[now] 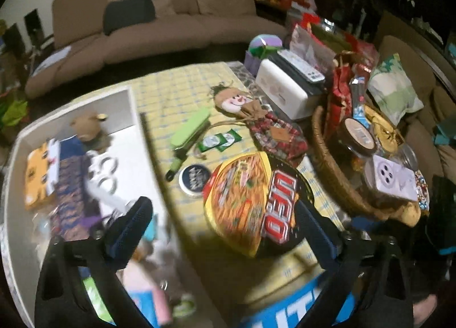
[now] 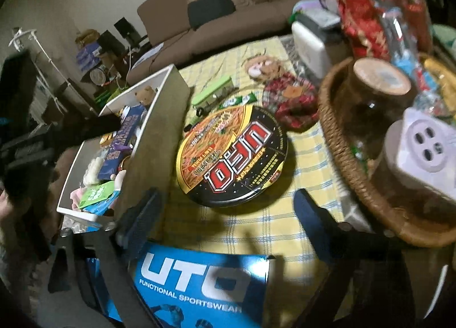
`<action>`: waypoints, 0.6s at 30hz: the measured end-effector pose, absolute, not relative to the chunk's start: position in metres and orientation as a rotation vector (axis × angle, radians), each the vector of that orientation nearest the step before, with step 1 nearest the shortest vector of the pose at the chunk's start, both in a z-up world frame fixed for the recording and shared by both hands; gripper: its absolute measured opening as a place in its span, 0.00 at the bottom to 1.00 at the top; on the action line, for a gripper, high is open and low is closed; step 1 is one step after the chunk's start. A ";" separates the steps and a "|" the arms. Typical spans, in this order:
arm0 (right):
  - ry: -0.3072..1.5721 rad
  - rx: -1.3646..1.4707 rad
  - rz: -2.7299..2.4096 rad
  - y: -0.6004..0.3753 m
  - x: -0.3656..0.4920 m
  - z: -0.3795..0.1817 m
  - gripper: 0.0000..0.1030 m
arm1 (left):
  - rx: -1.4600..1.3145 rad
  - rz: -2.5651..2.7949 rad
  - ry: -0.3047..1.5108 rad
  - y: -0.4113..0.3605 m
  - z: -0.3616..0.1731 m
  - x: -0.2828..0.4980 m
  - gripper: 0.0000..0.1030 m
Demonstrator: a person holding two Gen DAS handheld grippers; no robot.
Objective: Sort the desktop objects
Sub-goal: 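Close the right gripper on the UFO noodle bowl rim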
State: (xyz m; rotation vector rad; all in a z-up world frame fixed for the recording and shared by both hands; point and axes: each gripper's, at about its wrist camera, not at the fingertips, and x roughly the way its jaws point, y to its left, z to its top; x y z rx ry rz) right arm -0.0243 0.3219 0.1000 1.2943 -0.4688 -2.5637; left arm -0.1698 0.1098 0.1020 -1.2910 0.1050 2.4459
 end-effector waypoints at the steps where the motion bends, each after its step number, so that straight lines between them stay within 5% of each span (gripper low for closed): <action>1: -0.467 1.310 -2.558 0.322 -0.028 0.096 0.73 | -1.318 2.418 0.122 0.116 0.096 -0.181 0.81; 3: -0.460 1.342 -2.547 0.323 -0.037 0.089 0.65 | -1.376 2.369 0.160 0.124 0.082 -0.199 0.60; 4: -0.458 1.356 -2.542 0.324 -0.042 0.086 0.65 | -1.410 2.355 0.182 0.127 0.073 -0.206 0.60; 8: -0.492 1.402 -2.514 0.330 -0.058 0.073 0.65 | -1.488 2.324 0.194 0.131 0.050 -0.230 0.60; 12: -0.480 1.455 -2.486 0.331 -0.073 0.064 0.66 | -1.544 2.309 0.198 0.139 0.033 -0.242 0.72; 18: -0.303 1.532 -2.530 0.326 -0.087 0.064 0.66 | -1.589 2.283 0.277 0.152 0.019 -0.250 0.73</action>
